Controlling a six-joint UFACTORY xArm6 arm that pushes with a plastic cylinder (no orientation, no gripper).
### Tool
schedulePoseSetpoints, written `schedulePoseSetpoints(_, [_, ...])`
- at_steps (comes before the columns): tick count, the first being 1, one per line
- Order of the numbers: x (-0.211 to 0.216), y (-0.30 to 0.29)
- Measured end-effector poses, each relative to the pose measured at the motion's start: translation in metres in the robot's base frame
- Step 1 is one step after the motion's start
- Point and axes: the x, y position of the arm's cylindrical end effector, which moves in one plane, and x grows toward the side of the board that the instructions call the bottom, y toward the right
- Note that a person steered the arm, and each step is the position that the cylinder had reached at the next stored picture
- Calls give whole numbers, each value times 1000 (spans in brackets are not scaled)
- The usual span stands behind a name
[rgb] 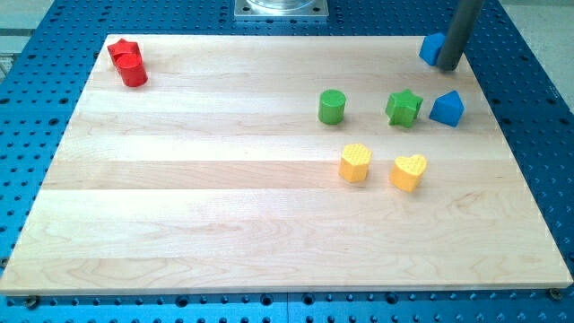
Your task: Push the blue triangle diagonally below the blue cube
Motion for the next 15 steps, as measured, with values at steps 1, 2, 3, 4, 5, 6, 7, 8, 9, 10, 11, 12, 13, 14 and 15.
schedulePoseSetpoints(1, [33, 43])
schedulePoseSetpoints(2, [92, 80])
schedulePoseSetpoints(3, [97, 53])
schedulePoseSetpoints(4, [98, 18])
schedulePoseSetpoints(5, [103, 18])
schedulePoseSetpoints(6, [134, 29])
schedulePoseSetpoints(7, [154, 19])
schedulePoseSetpoints(8, [139, 10])
schedulePoseSetpoints(9, [102, 11])
schedulePoseSetpoints(10, [106, -1])
schedulePoseSetpoints(11, [133, -20])
schedulePoseSetpoints(12, [113, -64])
schedulePoseSetpoints(13, [79, -69])
schedulePoseSetpoints(14, [49, -69])
schedulePoseSetpoints(15, [21, -70])
